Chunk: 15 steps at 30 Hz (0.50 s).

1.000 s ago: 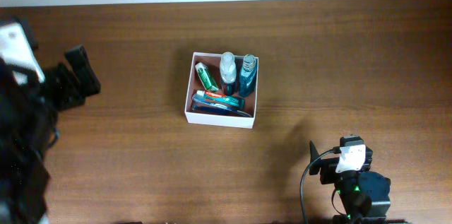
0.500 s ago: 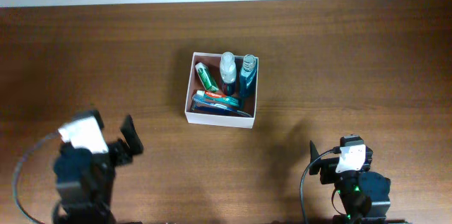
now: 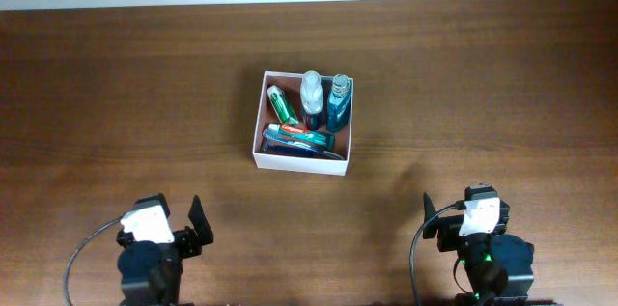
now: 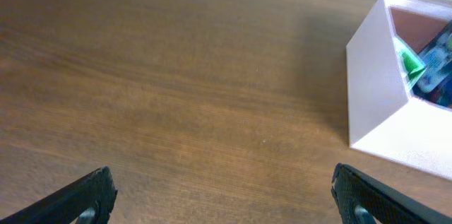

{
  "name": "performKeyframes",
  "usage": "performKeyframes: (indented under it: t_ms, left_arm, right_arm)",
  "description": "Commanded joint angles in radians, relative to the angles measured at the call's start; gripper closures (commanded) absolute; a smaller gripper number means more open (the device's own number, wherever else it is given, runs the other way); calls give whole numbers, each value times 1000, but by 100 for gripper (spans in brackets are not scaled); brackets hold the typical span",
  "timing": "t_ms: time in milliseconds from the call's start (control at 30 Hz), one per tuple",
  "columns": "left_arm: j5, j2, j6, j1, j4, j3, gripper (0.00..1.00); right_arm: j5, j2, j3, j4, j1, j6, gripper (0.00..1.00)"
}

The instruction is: Pack container

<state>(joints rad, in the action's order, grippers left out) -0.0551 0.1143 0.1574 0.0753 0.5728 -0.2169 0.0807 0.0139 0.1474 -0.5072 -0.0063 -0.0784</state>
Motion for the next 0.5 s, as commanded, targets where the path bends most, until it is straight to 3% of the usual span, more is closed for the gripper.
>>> performKeyframes:
  t_ms: [0,467]
  left_arm:
    - [16,-45,-1,6,-33,69,1]
    - [14,-53,-2,6,-68,75,1]
  right_arm:
    - [10,-10,-6,0,-8,8,1]
    - [10,-10,-6,0,-8,8,1]
